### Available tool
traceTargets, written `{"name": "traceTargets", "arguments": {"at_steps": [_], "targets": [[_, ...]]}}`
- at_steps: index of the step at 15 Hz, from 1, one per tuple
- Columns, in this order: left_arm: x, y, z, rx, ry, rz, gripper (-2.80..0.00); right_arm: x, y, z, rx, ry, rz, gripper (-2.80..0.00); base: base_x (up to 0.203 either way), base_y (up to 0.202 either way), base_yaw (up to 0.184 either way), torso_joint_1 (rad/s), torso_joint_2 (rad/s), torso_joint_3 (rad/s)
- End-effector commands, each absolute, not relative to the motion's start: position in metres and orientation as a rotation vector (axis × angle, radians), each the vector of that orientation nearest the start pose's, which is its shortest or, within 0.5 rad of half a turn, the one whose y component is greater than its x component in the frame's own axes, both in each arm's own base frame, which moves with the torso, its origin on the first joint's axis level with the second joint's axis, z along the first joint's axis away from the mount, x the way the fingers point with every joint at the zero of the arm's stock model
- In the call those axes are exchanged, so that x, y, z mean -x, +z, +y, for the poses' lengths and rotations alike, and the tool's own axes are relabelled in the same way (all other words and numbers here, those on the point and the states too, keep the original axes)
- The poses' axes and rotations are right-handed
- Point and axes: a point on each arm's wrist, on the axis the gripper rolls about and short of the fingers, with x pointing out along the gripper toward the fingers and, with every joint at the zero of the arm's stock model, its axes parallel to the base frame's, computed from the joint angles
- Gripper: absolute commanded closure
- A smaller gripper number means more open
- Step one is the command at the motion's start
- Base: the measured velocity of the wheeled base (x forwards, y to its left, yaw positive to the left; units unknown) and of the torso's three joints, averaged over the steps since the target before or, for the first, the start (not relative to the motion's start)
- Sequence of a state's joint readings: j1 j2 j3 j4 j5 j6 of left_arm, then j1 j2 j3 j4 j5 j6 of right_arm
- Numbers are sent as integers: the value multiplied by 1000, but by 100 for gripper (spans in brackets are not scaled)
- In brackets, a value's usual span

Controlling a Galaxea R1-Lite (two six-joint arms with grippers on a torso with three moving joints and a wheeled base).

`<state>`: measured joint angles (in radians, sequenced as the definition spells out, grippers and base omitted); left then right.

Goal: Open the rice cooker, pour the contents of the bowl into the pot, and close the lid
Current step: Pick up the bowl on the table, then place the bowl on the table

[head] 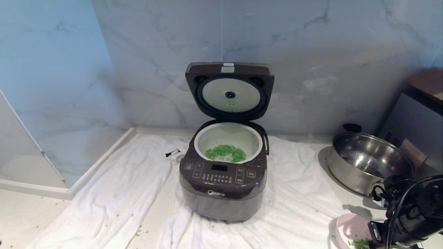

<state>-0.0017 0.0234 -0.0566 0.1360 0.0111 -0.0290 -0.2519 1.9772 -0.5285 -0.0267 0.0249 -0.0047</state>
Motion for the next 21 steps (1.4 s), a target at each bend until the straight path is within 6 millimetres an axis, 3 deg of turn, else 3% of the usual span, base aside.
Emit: {"name": "traceTargets", "arguments": {"at_steps": [1, 5, 10, 16, 21], "targets": [[26, 78, 0, 28, 12, 103, 0, -219, 30, -55, -190, -172, 1362, 0, 0, 0, 0, 0, 0, 0], [26, 78, 0, 28, 12, 103, 0, -215, 56, -51, -243, -107, 1298, 0, 0, 0, 0, 0, 0, 0], [26, 78, 0, 28, 12, 103, 0, -214, 62, -51, -300, -54, 1260, 0, 0, 0, 0, 0, 0, 0], [26, 78, 0, 28, 12, 103, 0, -208, 100, -44, -403, 43, 1082, 0, 0, 0, 0, 0, 0, 0], [26, 78, 0, 28, 11, 100, 0, -208, 123, -21, -454, 87, 1168, 0, 0, 0, 0, 0, 0, 0]]}}
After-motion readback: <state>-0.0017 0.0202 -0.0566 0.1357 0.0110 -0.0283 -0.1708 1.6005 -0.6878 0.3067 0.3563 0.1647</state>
